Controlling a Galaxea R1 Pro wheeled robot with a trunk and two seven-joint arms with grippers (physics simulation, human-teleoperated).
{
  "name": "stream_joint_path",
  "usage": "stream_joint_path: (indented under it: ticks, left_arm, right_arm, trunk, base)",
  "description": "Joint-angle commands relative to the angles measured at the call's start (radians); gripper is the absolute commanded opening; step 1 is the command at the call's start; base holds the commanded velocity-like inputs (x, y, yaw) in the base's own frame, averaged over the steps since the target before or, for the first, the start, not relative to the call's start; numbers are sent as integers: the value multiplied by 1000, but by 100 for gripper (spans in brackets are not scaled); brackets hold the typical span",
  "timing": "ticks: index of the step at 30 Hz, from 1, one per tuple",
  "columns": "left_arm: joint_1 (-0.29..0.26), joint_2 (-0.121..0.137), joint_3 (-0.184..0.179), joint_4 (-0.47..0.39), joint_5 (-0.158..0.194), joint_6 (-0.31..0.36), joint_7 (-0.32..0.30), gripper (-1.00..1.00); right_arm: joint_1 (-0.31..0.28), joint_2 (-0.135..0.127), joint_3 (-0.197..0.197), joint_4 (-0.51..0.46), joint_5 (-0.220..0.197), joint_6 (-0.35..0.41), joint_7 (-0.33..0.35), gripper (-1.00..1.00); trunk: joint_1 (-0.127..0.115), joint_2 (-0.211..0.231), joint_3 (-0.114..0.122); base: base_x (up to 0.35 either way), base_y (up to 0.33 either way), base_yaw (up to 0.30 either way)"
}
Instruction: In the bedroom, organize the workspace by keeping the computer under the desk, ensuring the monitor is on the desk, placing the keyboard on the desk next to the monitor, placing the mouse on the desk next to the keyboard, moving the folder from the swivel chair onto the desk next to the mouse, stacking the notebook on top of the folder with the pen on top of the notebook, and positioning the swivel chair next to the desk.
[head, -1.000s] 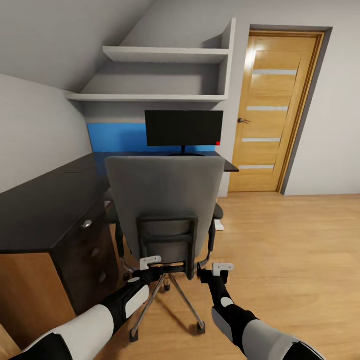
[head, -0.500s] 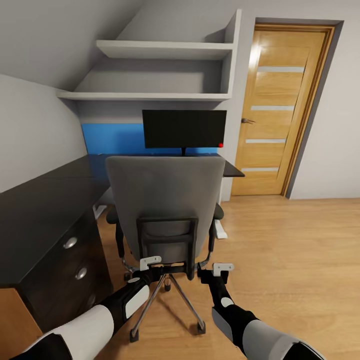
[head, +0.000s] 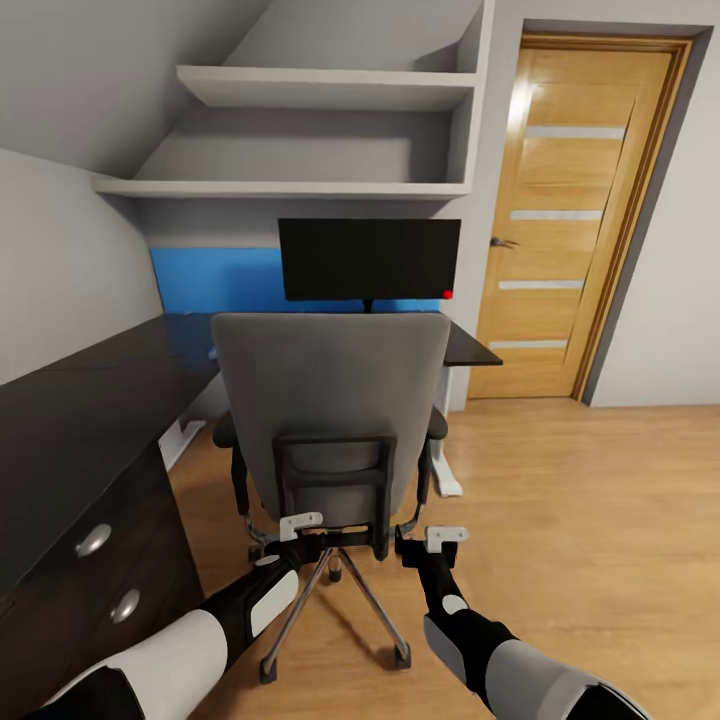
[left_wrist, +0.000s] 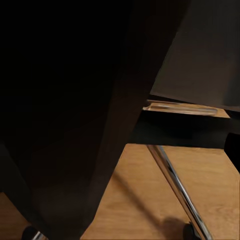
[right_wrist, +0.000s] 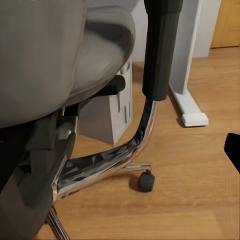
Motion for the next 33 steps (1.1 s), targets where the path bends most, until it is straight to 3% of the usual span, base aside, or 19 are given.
stream_joint_path:
  ticks: [1,5,12,27,33]
  left_arm:
    - [-2,1,-3,-3,-7,-1,6,100]
    - [-2,1,-3,-3,-7,0,6,100]
    - [-2,1,-3,8,-7,1,6,100]
    - [-2,2,-2,9,-8,-1,3,100]
    - [-2,2,-2,9,-9,-2,6,100]
  right_arm:
    - [-1,0,9,0,-4,-2,-7,100]
    - [-1,0,9,0,-4,-2,-7,100]
    - [-1,-1,9,0,-4,-3,-7,100]
    - [-1,-3,9,-1,-4,-3,-7,100]
    - [-1,-3,8,-1,-4,-3,-7,100]
  trunk:
    - [0,0,-1]
    - [0,0,-1]
    - [0,0,-1]
    - [0,0,-1]
    - [-23,42,18]
  base:
    - [318,0,0]
    - [291,0,0]
    - [5,0,0]
    - [-315,0,0]
    - [-334,0,0]
